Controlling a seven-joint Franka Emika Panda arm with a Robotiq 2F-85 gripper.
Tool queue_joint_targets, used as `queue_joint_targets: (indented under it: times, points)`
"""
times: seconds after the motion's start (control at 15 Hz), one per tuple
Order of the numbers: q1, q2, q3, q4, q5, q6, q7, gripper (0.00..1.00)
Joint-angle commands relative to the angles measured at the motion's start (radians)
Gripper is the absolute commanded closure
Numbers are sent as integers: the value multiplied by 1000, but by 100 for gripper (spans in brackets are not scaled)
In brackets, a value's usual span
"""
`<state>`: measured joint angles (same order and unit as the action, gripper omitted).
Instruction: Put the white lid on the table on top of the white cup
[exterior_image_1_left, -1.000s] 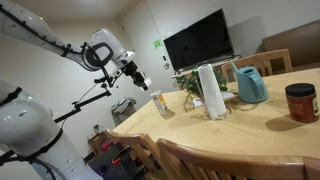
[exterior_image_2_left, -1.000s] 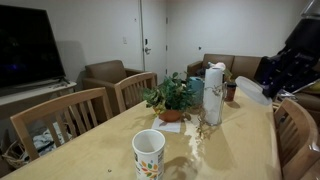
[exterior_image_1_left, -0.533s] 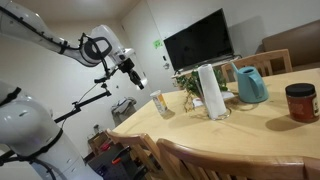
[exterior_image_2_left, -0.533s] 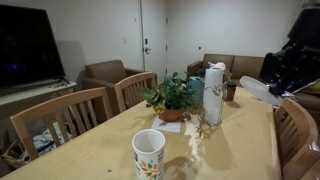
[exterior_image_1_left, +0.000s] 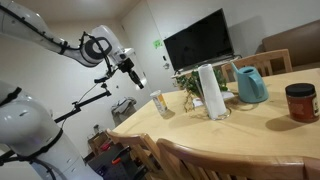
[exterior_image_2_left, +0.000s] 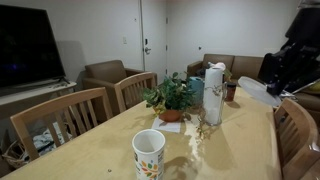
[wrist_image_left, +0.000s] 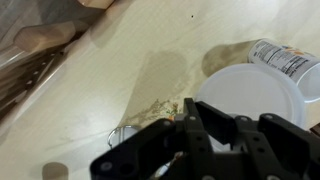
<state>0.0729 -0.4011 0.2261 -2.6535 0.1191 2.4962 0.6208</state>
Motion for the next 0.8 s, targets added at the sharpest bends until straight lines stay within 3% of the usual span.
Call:
queue_joint_targets:
  times: [0.0, 0.73]
  points:
    - [6, 38, 23, 84, -49, -32, -56, 98]
    - [62, 226, 70, 372, -171, -156, -228, 98]
